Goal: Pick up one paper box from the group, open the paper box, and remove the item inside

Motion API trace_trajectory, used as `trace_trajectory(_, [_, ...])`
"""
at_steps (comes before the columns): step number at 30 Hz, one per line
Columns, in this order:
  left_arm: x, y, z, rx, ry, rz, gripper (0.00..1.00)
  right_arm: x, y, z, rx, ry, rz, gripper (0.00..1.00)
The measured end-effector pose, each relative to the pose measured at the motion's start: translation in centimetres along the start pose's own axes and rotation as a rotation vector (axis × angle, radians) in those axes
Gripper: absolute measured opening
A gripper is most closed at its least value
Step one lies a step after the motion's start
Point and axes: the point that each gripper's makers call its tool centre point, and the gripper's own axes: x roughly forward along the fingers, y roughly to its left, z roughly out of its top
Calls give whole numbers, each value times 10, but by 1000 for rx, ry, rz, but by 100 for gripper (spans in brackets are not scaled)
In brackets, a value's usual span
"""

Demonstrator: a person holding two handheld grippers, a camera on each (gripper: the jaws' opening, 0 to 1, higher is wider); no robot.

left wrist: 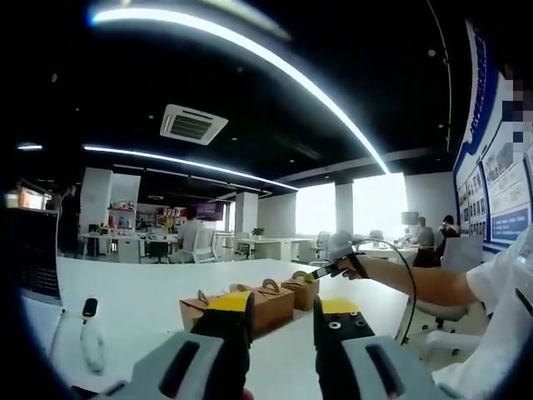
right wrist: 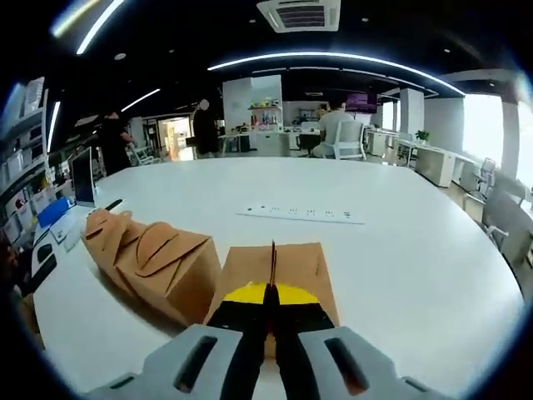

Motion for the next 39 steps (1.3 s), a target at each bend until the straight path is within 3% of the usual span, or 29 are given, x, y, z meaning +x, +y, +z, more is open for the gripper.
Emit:
trace_trajectory(19, [3, -1, -1, 0, 7, -6, 30, -24, 0, -13, -2, -3, 38, 3])
trace_trajectory(39, [2, -1, 0, 0, 5, -15, 30, -48, 16, -26, 11, -13, 103, 3])
